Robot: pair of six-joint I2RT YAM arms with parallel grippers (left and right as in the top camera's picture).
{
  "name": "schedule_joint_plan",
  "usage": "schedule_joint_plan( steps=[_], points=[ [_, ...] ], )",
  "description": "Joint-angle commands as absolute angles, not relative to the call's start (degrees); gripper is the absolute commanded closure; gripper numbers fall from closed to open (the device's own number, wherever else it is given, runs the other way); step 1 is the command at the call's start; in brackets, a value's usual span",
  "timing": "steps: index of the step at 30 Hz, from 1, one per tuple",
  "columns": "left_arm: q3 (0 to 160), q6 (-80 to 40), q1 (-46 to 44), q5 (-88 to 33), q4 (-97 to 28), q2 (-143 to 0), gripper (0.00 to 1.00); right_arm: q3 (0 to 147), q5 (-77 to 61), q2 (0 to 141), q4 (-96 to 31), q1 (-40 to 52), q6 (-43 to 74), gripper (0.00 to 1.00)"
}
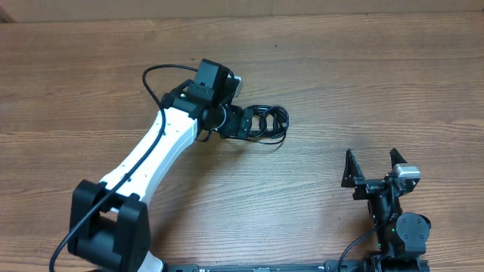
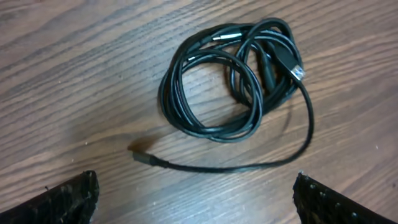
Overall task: Untangle cables
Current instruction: 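Move the left gripper forward over the coiled black cable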
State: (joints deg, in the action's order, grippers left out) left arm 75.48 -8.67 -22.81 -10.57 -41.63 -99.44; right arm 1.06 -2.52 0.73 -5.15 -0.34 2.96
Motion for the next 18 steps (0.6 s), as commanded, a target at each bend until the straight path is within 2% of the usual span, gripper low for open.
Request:
schedule_joint_plan(
  steps=[1,4,13,15,16,17,18],
  points=[
    [77.0,-9.8,-23.1,-9.6,-40.4,-102.7,0.01,0.5,-2.0,0.2,-4.8,-0.3,3.2,0.00],
    [77.0,-14.5,-23.2,-6.4,-39.0,-105.9,0.00,0.5,-2.0,0.2,-4.8,-0.3,3.2,0.00],
    [77.0,-16.9,-23.4,-1.5,-34.0,-110.6,0.00,0.5,-2.0,0.2,-4.8,-0.3,3.2,0.00],
    [77.0,-16.9,-23.7,1.0,-33.8,-111.0,0.14,0.5,-2.0,0.2,-4.8,-0.3,3.2,0.00],
    [77.0,-16.9,-24.0,2.5,-33.8,-111.3,0.15,0.5,-2.0,0.2,-4.8,-0.3,3.2,0.00],
    [77.0,-16.7,-24.4,4.2,-33.8,-111.4,0.14,0.5,-2.0,0.2,-4.8,-0.3,3.2,0.00],
    [77.0,-16.7,-24.9,5.9,-33.8,-111.7,0.07,0.5,-2.0,0.2,-4.8,-0.3,3.2,0.00]
  ],
)
